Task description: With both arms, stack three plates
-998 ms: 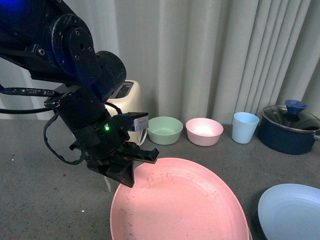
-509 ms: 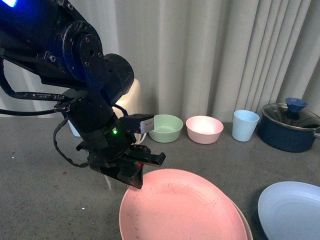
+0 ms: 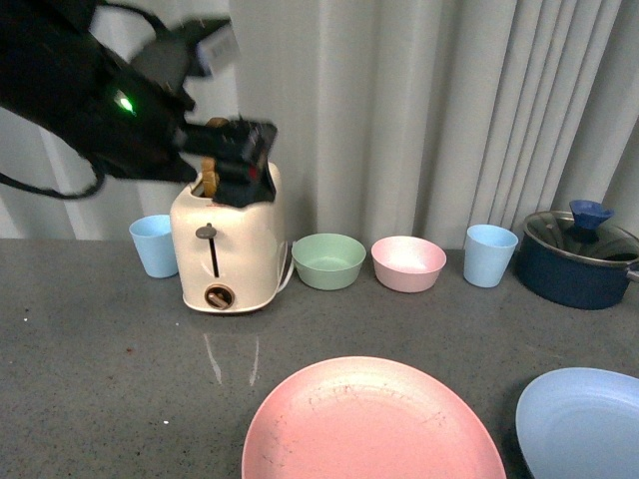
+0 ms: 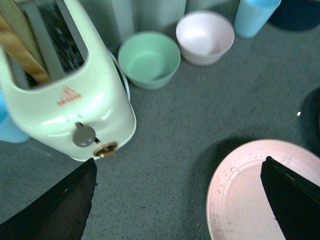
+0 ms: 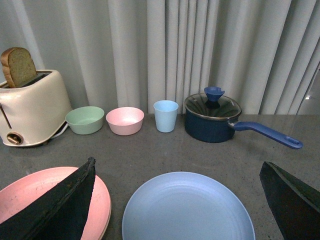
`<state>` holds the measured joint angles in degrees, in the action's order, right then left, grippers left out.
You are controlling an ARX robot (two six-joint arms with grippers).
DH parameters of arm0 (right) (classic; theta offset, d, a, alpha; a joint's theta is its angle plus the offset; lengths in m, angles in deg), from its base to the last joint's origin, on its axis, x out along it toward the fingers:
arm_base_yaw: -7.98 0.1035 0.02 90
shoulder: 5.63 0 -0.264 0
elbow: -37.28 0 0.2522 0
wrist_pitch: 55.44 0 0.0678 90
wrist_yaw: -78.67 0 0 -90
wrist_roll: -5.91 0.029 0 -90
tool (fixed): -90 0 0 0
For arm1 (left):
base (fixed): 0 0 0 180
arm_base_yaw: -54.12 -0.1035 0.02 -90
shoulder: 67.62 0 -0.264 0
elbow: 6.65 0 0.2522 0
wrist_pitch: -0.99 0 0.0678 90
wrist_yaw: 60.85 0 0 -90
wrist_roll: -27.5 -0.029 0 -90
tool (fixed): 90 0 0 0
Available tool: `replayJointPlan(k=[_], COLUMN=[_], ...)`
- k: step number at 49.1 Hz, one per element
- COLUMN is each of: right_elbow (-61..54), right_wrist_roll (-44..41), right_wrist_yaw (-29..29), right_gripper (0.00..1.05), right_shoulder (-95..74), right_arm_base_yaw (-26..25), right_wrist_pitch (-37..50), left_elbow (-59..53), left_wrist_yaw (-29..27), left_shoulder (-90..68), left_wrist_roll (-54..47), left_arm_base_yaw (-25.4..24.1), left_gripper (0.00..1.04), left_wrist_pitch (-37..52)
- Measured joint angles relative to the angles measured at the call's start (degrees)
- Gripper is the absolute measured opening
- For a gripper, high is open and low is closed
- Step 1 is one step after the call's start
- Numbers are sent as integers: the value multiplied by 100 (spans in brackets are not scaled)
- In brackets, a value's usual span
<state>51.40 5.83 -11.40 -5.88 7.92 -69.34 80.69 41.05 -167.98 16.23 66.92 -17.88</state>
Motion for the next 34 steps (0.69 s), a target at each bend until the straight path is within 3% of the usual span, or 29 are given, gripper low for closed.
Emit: replayJointPlan(k=[14,16,20,22,26,34], right_elbow=[0,0,0,0,0,0], right_wrist_roll=[0,0,0,0,2,0], right_wrist_yaw=[0,0,0,0,7,-2], right_gripper=[97,97,97,97,97,97], right_shoulder=[0,0,0,0,0,0], right_arm_base_yaw=[0,0,0,0,0,0], right_wrist_pitch=[0,0,0,0,0,0], left_elbow=[-1991,-2245,-3198,-3646,-4256,-5202], left_wrist_yaw=[120,-129,-1781,-2308,-2522,-2251], left_shoulder=[2704,2992,3657,4006,4513,5053], left_wrist_roll=[-35,31,505,708,901,1047], left_arm_base_yaw=[155,219,337,293,146,-199], left_gripper=[98,96,82,75,63,32], left_wrist_pitch=[444,560,2046,2566,3029,3314])
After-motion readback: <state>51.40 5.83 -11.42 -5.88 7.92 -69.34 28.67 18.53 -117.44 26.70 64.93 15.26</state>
